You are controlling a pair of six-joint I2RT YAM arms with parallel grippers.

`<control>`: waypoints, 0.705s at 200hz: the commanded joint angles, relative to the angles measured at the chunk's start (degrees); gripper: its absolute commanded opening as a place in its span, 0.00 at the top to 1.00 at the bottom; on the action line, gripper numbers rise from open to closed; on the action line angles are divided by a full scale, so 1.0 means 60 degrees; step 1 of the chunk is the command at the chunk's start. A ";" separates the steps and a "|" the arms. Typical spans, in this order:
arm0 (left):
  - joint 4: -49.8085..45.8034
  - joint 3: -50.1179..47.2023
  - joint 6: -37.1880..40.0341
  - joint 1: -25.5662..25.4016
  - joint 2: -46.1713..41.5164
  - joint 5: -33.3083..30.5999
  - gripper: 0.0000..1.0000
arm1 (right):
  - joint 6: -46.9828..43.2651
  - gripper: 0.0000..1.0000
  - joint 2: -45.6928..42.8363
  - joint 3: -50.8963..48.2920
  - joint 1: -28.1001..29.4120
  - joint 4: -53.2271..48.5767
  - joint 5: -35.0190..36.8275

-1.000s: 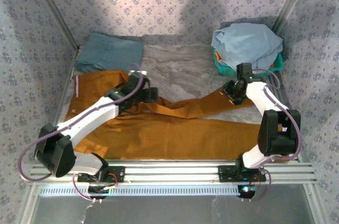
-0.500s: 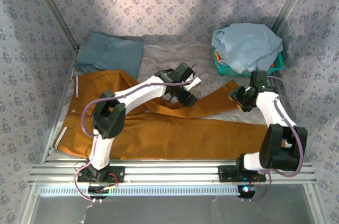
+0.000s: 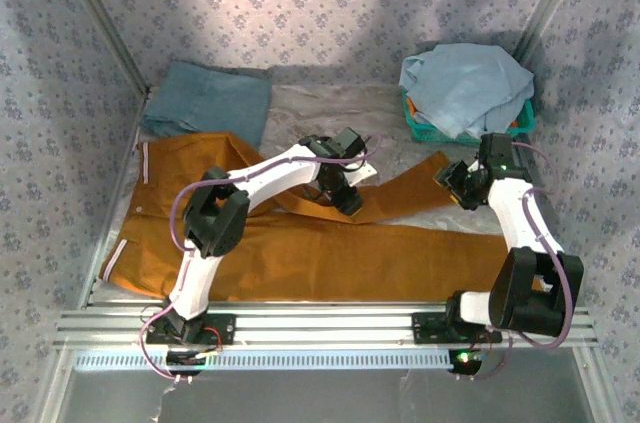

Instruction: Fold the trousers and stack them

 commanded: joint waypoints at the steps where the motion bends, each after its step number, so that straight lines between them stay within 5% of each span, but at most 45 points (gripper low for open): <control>1: -0.0206 0.0211 -0.0015 -0.0101 -0.0304 0.0168 0.73 | -0.0113 0.45 -0.0151 -0.0175 -0.0054 -0.0082 -0.0140; 23: -0.0095 0.0437 -0.0081 -0.0143 -0.0456 -0.0627 0.91 | -0.0055 0.46 -0.0244 -0.0306 -0.0030 0.0001 -0.0095; 37: -0.0150 0.0920 0.0124 -0.0327 -0.0446 -0.2019 1.00 | -0.0055 0.46 -0.0236 -0.0334 0.0000 0.0007 -0.0055; 66: 0.0636 0.1712 0.1381 -0.0593 -0.0080 -0.4250 1.00 | 0.0040 0.46 -0.0228 -0.0449 0.0018 0.0109 -0.0050; 141: 0.1738 0.4814 0.2971 0.0375 0.2559 -0.4715 1.00 | 0.0336 0.46 0.0176 -0.0489 0.0092 0.0774 -0.0151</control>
